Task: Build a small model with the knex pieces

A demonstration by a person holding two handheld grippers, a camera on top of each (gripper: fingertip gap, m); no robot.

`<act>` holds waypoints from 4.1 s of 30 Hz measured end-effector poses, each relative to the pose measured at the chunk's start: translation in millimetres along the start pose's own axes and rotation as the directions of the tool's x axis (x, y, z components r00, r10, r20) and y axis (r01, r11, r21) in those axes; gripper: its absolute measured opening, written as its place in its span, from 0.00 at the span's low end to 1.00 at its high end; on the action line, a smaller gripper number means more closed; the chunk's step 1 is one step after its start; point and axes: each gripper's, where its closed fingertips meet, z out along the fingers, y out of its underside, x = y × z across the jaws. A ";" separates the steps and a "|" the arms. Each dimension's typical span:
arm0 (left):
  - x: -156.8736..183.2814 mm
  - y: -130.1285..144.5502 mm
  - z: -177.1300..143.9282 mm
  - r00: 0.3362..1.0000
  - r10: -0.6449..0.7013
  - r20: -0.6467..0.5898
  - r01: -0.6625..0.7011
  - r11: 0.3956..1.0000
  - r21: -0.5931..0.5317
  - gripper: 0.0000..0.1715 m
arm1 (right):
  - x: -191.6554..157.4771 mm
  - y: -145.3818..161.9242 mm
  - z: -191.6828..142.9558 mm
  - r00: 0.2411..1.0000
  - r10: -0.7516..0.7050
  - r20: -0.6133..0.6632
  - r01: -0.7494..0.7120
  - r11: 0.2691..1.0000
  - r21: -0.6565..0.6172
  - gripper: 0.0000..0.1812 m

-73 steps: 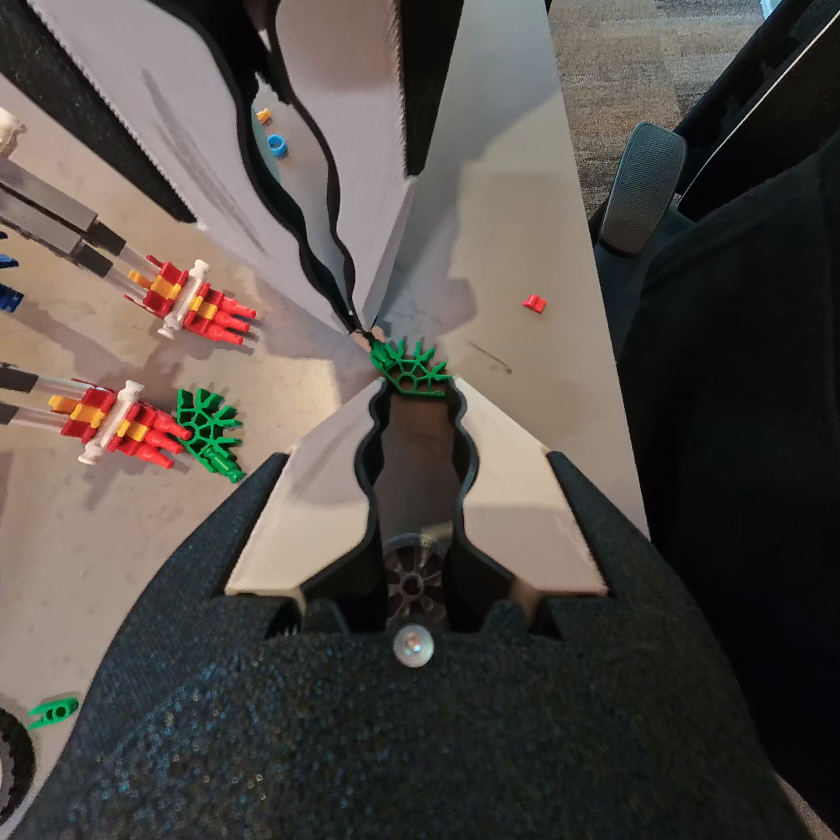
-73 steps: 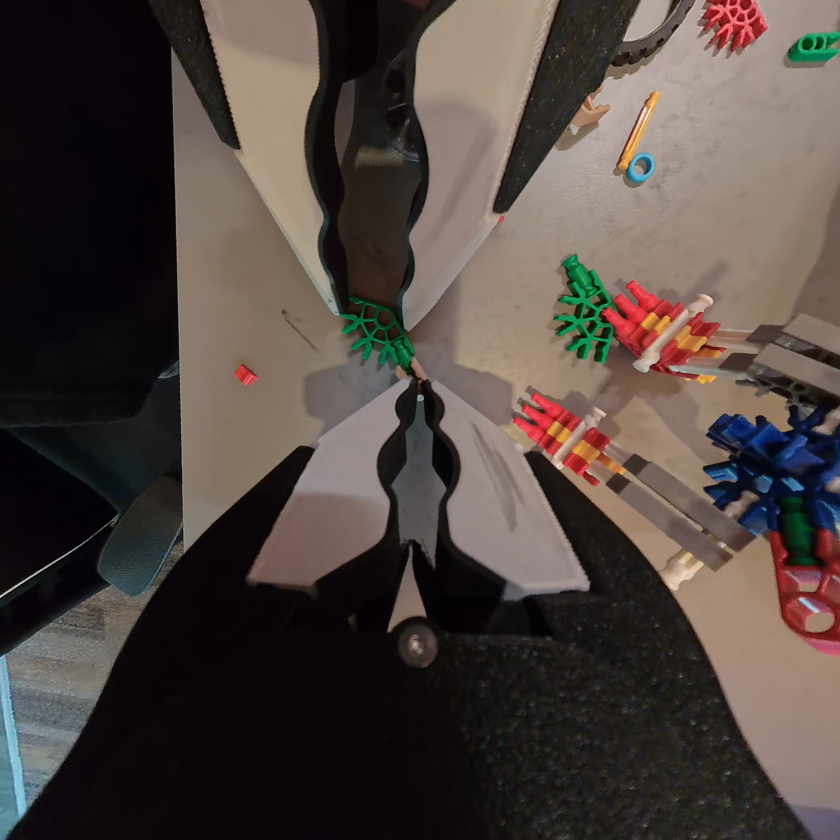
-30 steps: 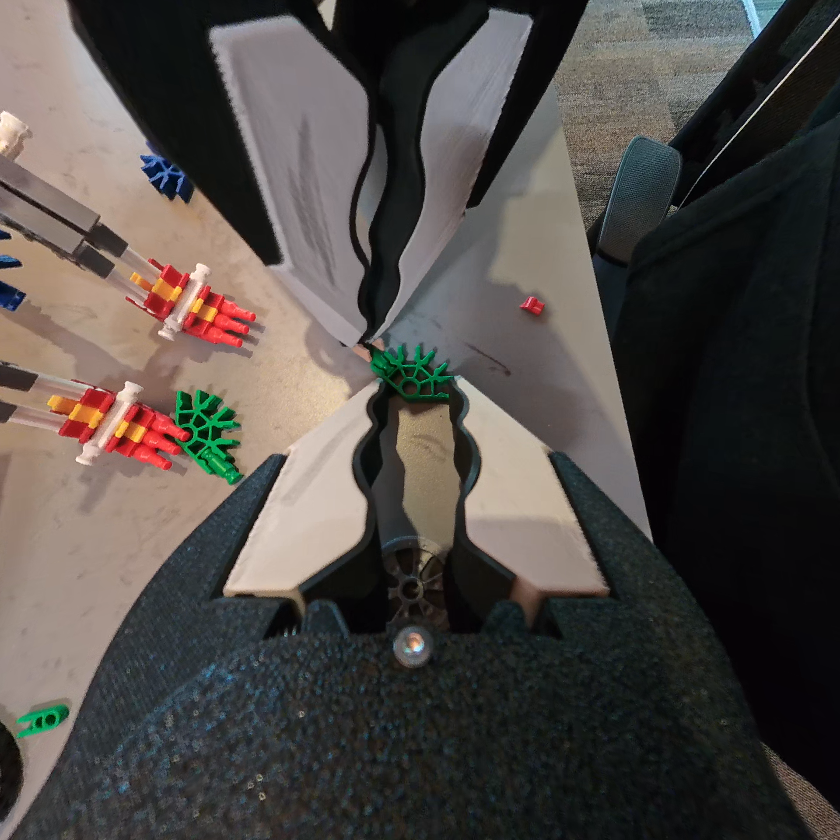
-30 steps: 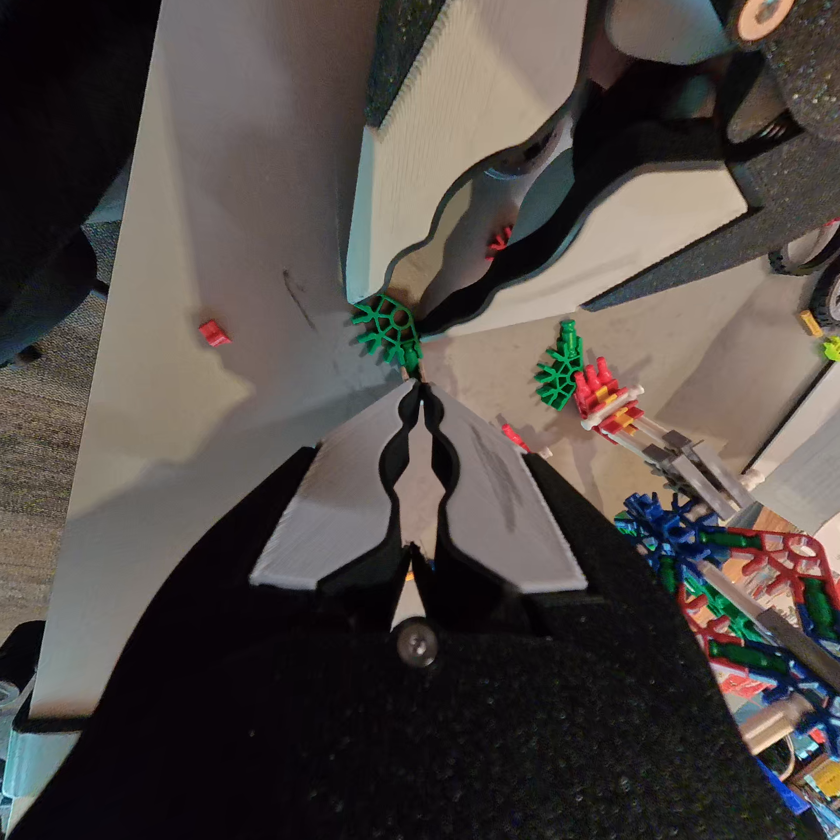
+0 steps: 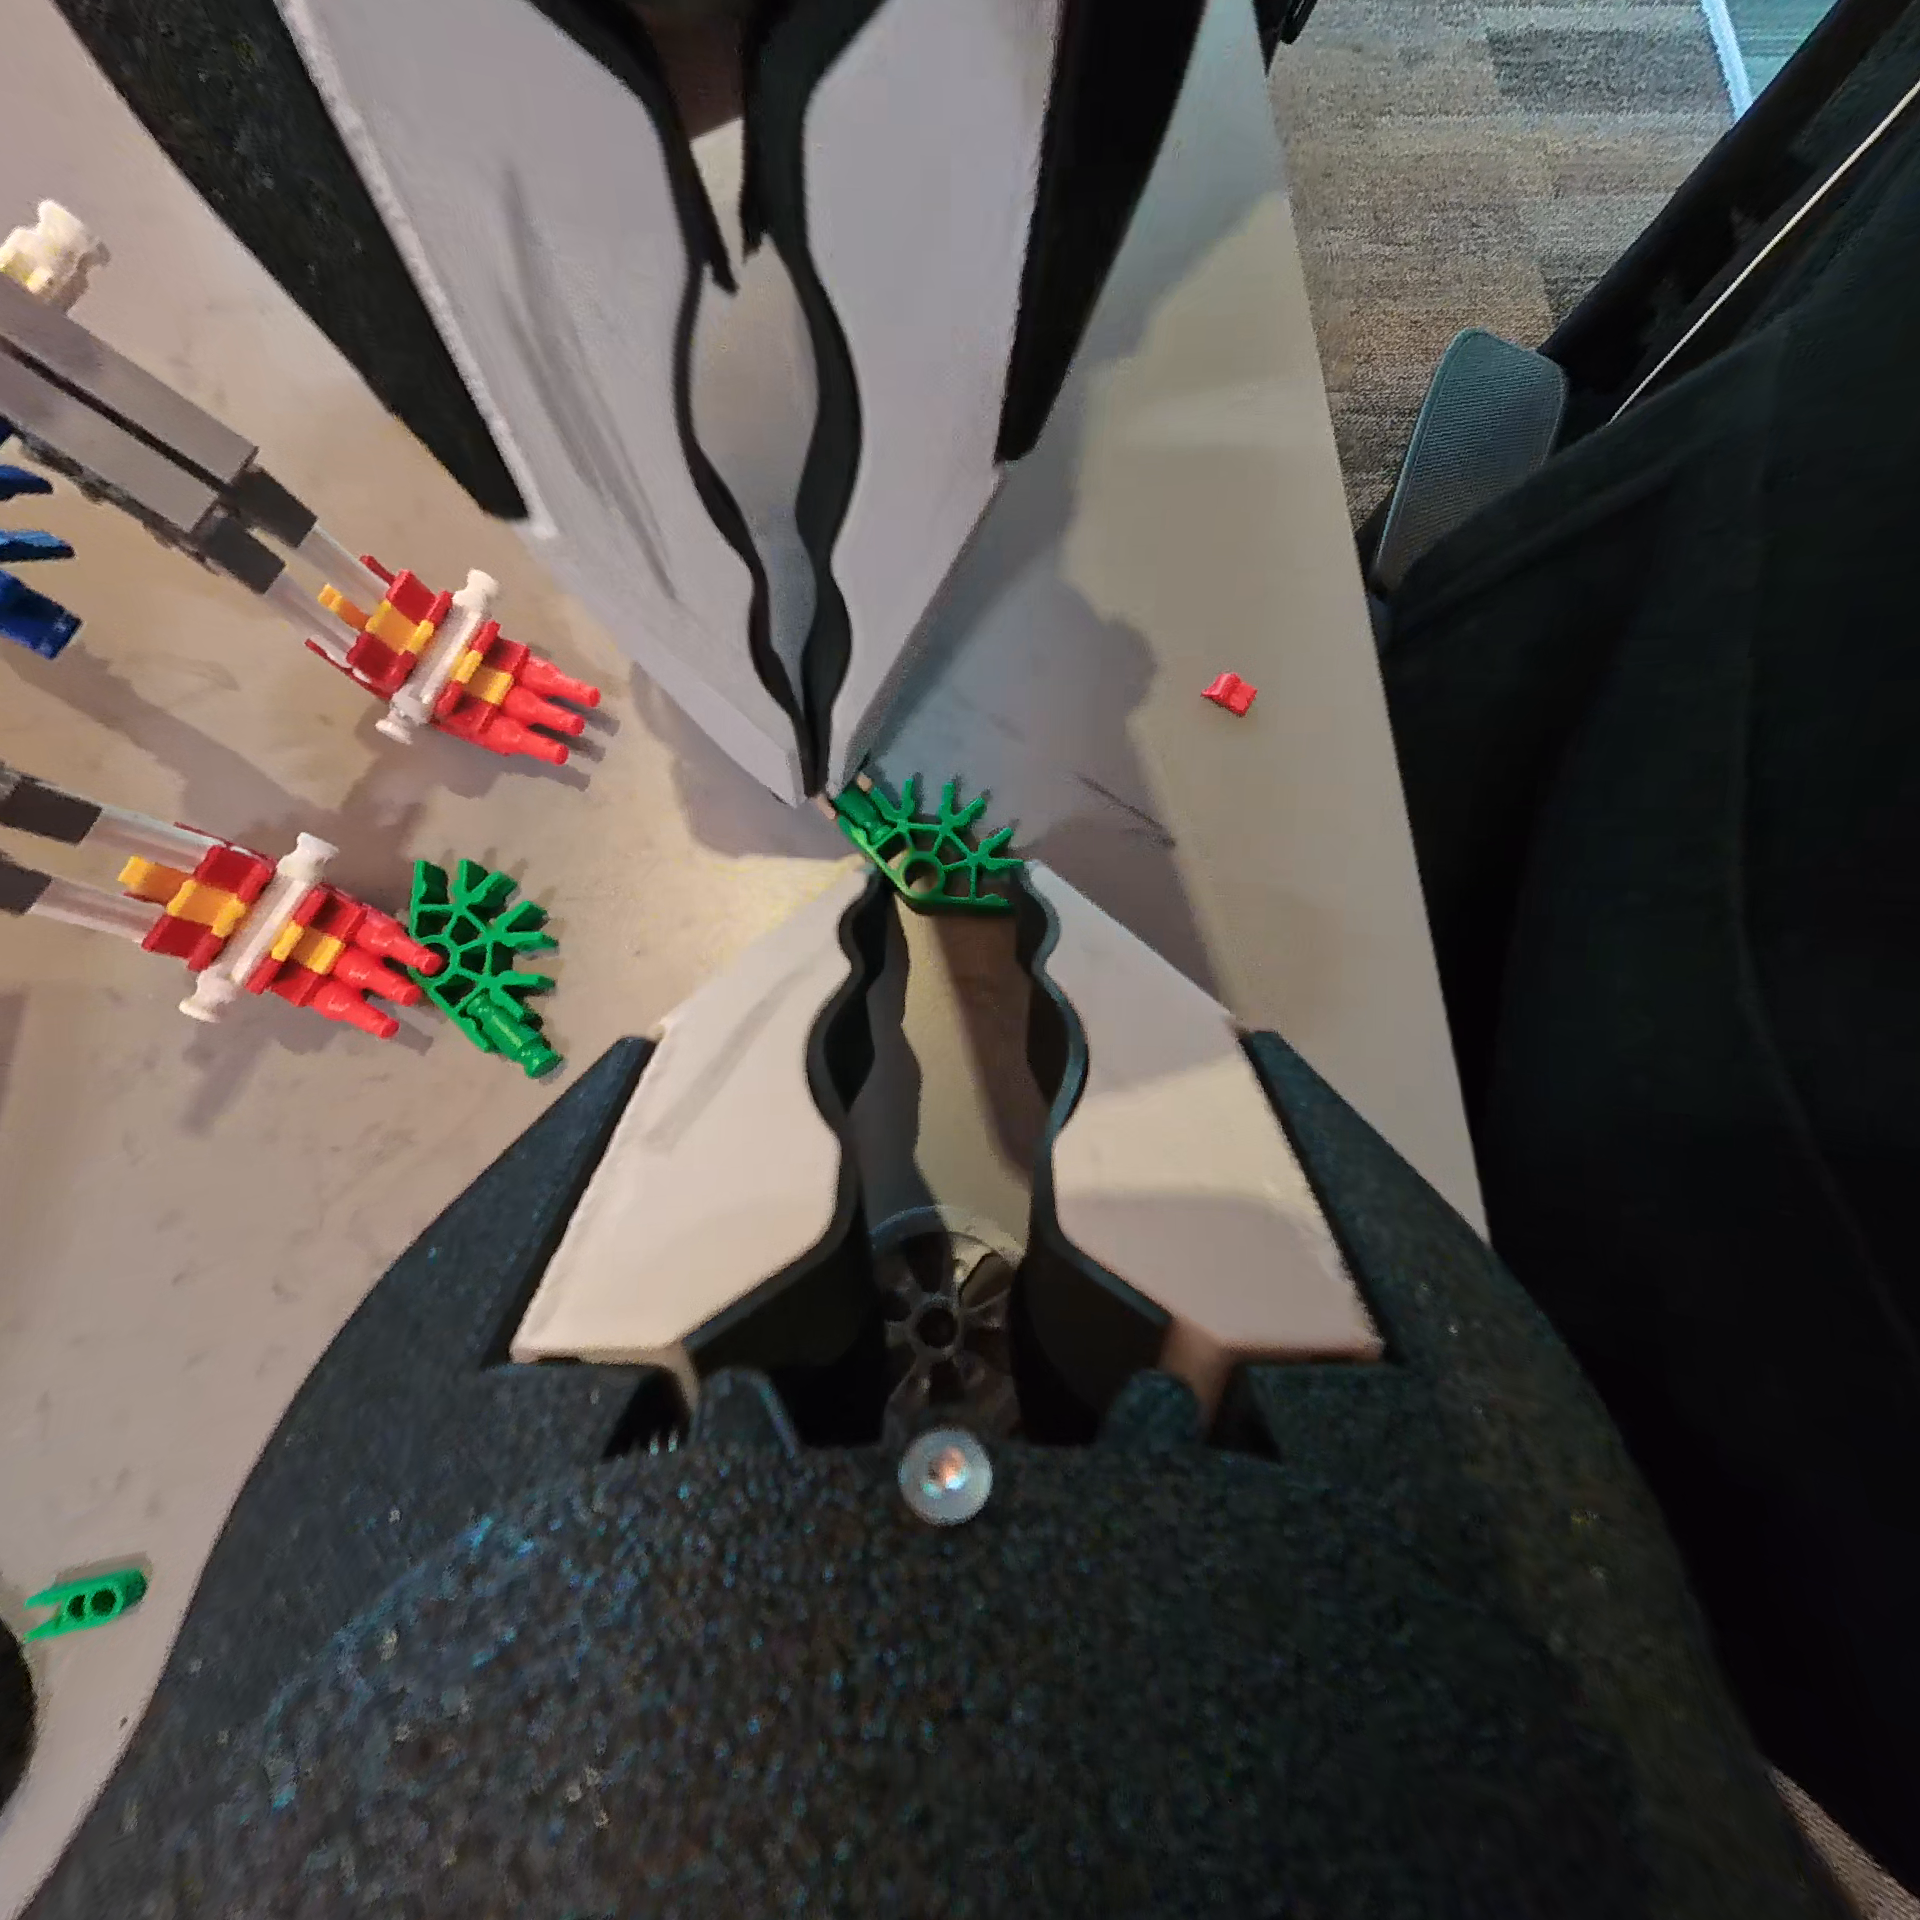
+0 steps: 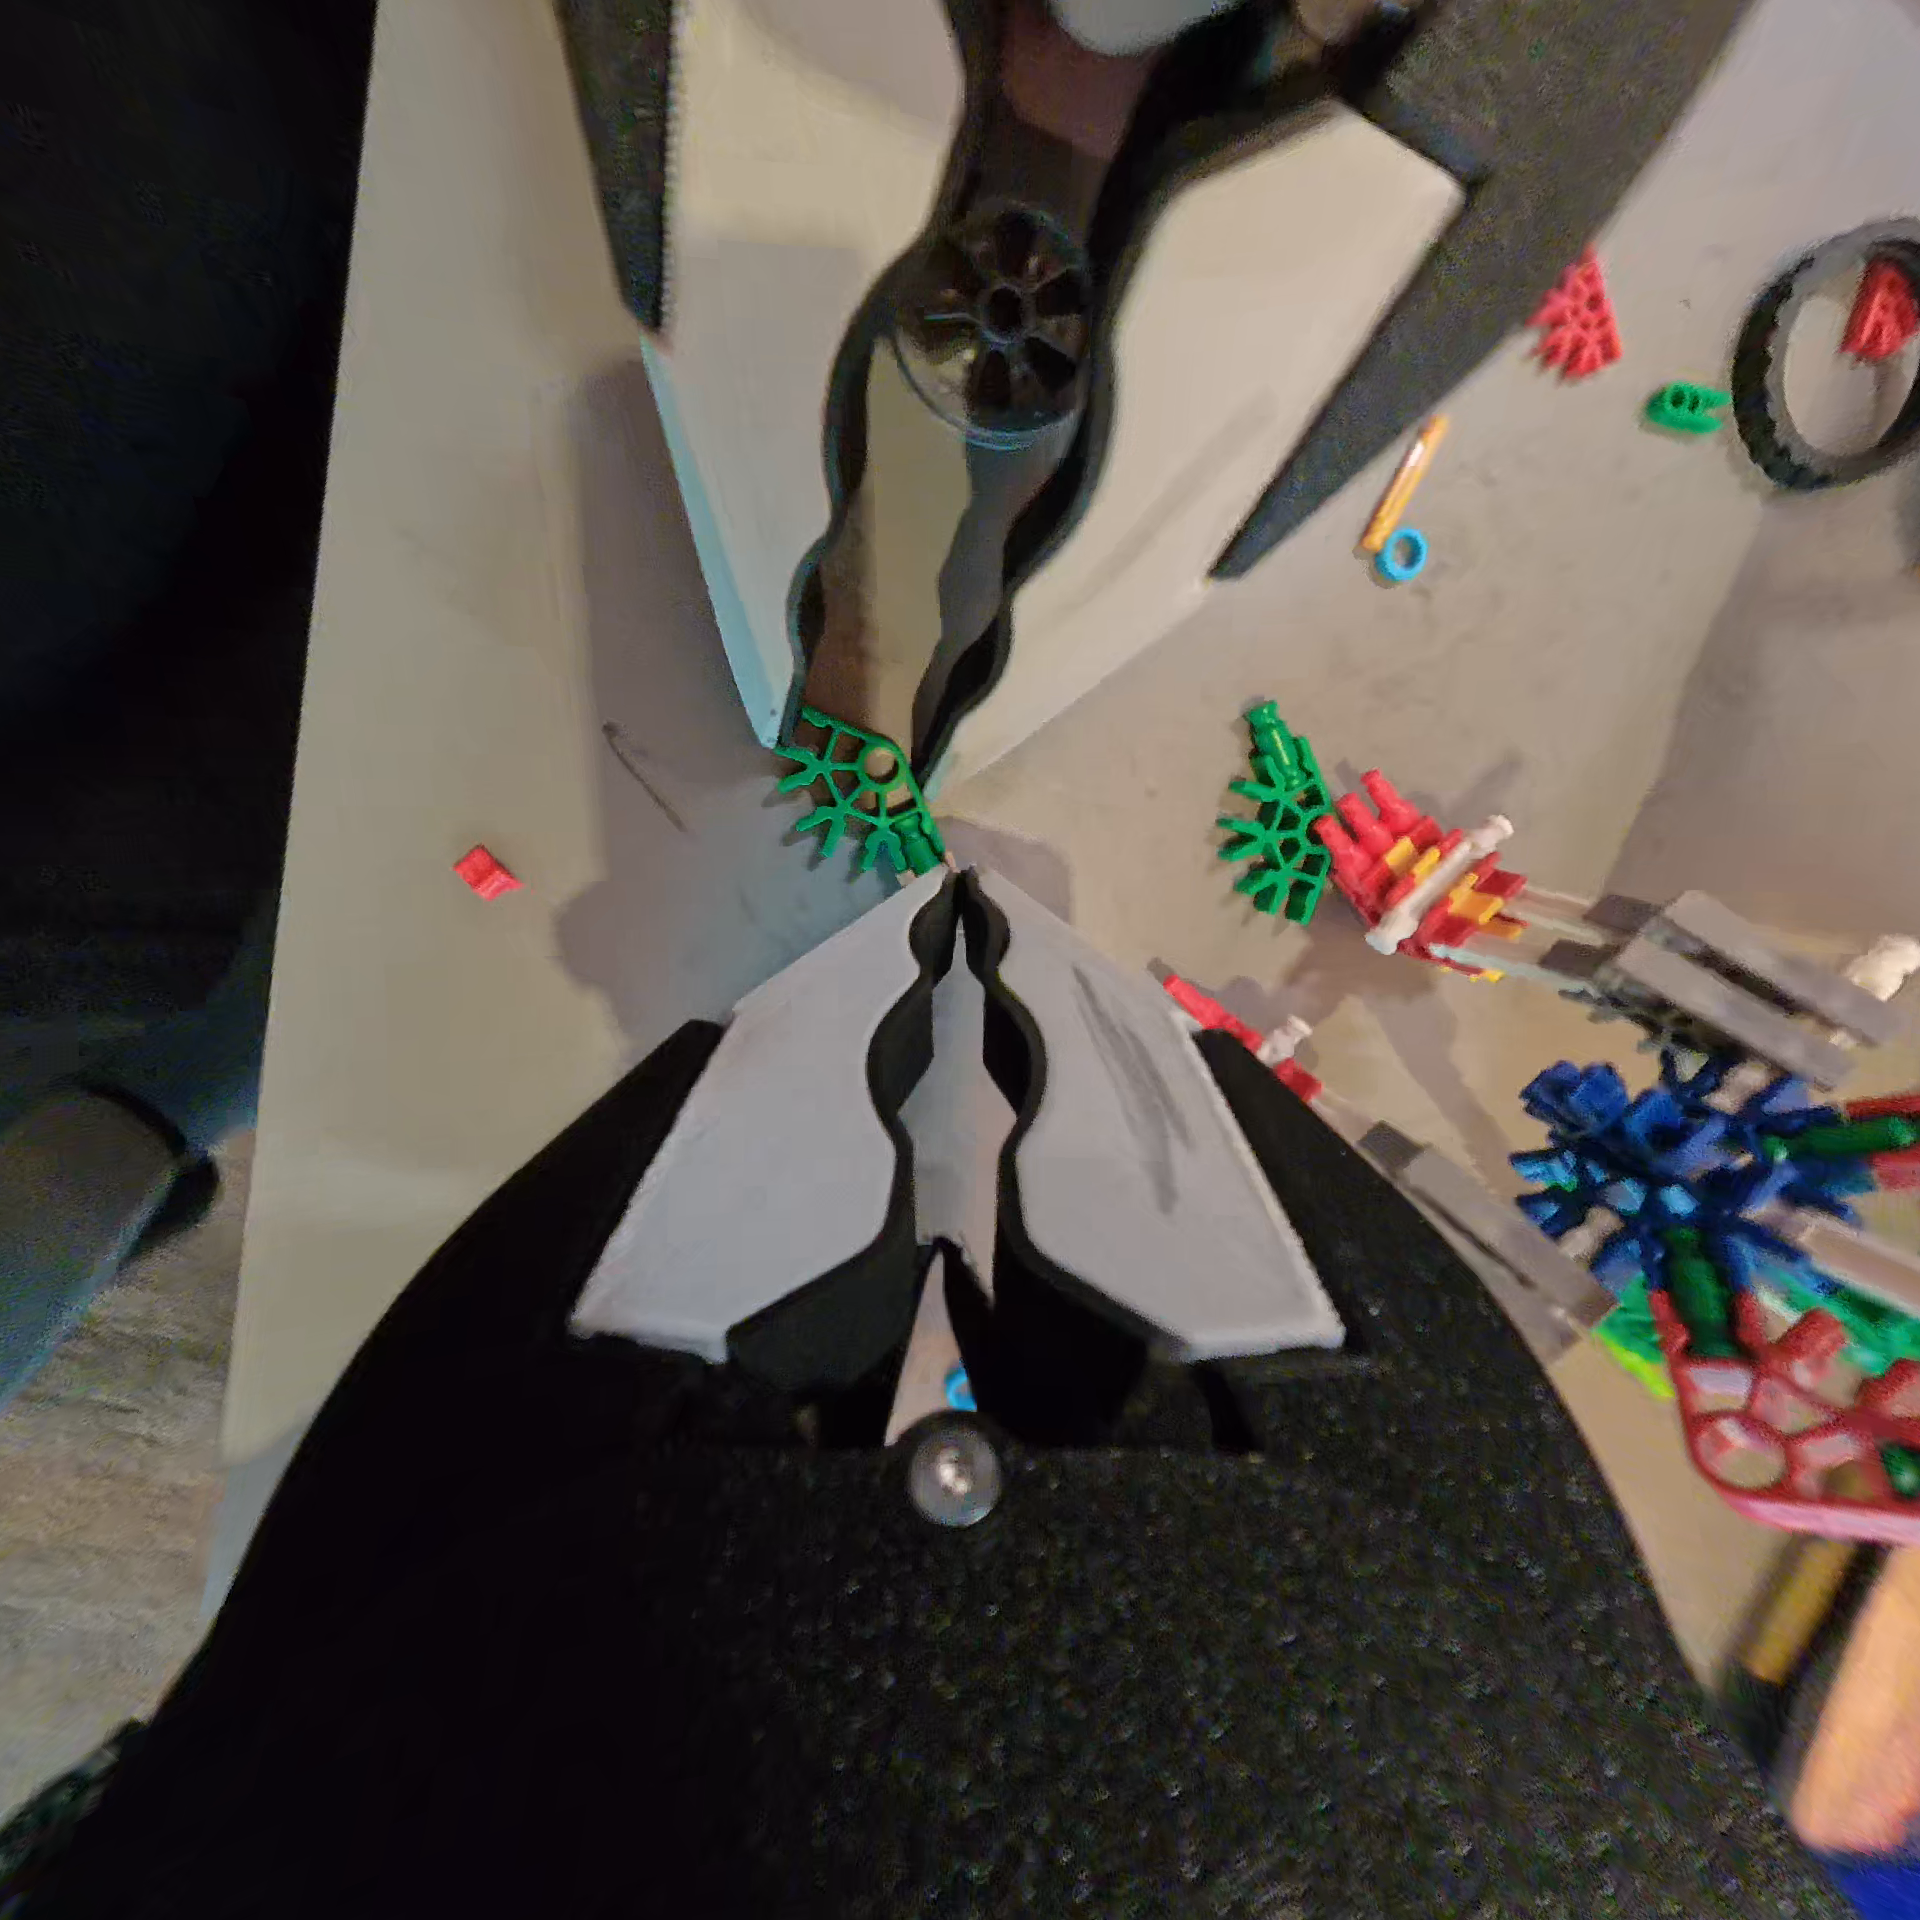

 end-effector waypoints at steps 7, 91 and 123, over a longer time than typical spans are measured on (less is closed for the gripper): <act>-0.9 -1.2 1.1 1.000 0.005 -0.006 -0.005 1.000 -0.013 0.12 | -2.2 2.7 -6.5 0.986 0.156 0.065 -0.163 0.981 0.104 0.02; 1.5 61.2 -112.6 0.903 -0.266 0.336 0.303 0.951 -0.060 0.23 | -1.1 32.6 -32.9 0.885 0.416 -0.210 -0.396 0.909 0.132 0.14; -12.5 105.4 -113.6 0.738 -0.384 0.555 0.462 0.887 -0.001 0.31 | -43.6 46.3 -40.2 0.701 0.673 -0.237 -0.609 0.737 0.293 0.19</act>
